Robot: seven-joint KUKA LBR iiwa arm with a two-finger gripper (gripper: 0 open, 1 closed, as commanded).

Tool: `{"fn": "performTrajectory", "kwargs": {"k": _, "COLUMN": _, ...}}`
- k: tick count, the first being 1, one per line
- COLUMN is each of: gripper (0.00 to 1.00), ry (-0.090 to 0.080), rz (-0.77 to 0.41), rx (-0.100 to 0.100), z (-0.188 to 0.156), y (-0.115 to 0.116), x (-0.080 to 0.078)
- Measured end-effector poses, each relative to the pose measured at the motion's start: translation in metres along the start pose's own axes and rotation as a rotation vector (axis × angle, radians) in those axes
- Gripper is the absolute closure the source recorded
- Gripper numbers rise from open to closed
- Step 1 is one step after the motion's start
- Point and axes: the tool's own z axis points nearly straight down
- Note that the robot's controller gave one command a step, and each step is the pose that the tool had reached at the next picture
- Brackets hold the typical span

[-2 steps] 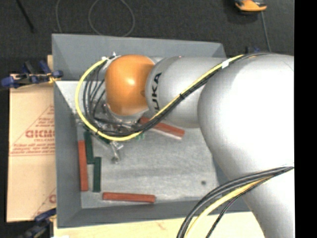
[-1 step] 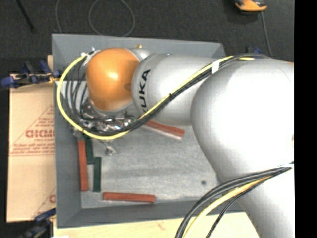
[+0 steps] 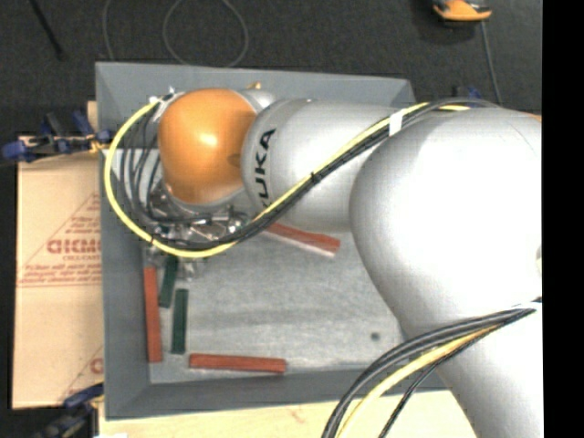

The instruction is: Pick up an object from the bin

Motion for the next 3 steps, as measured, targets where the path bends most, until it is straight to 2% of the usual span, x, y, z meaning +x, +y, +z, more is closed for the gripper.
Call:
{"fn": "performTrajectory", "kwargs": {"k": 1, "gripper": 0.0, "ry": 0.001, "rz": 0.002, "rx": -0.001, "z": 0.0005, "y": 0.0003, "x": 0.0002}}
{"fn": "performTrajectory", "kwargs": {"k": 2, "gripper": 1.0, "ry": 0.001, "rz": 0.001, "rx": -0.001, "z": 0.0003, "y": 0.0003, "x": 0.0001}}
{"fn": "performTrajectory", "kwargs": {"k": 3, "gripper": 0.0, "ry": 0.002, "rz": 0.004, "rx": -0.002, "z": 0.0005, "y": 0.0004, "x": 0.0003}}
